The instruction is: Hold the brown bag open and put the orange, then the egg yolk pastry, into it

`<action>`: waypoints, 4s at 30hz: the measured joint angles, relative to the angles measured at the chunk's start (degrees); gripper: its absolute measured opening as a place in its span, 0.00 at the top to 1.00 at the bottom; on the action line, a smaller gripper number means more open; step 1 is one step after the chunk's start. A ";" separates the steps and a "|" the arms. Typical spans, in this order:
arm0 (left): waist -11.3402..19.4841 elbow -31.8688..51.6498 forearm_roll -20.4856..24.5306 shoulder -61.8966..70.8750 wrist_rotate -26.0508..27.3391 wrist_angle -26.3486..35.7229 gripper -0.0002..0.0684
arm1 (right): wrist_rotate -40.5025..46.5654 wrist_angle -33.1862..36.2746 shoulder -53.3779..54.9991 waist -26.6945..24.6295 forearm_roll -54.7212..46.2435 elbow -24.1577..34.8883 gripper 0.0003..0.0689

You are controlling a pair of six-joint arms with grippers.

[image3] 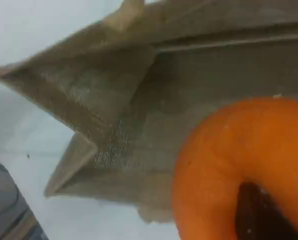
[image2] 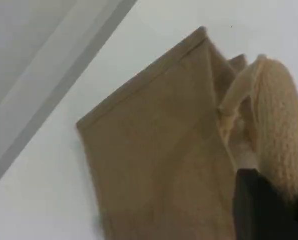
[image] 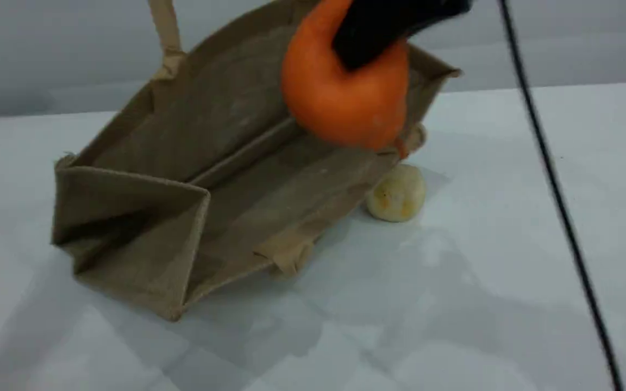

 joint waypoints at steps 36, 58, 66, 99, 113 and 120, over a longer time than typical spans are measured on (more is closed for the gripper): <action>-0.02 0.00 -0.23 0.00 -0.06 0.09 0.87 | -32.57 -11.65 23.84 3.22 43.48 -9.21 0.24; 0.62 -0.93 3.65 0.00 -0.06 0.13 0.87 | -7.14 1.82 10.14 -16.35 14.17 -9.16 0.17; 5.39 -2.34 3.45 -1.37 -1.25 0.12 0.87 | -6.95 0.78 10.74 -20.69 11.19 -9.16 0.17; 7.56 -2.28 3.27 -2.88 -2.02 0.07 0.87 | -7.21 -6.62 29.92 -15.48 11.09 -9.21 0.17; 7.56 -2.28 3.27 -2.88 -2.02 0.07 0.87 | -7.11 -7.57 33.45 -15.12 12.89 -11.54 0.17; 7.56 -2.28 3.27 -2.88 -2.02 0.01 0.87 | -7.94 -9.47 33.45 -14.04 13.19 -11.54 0.18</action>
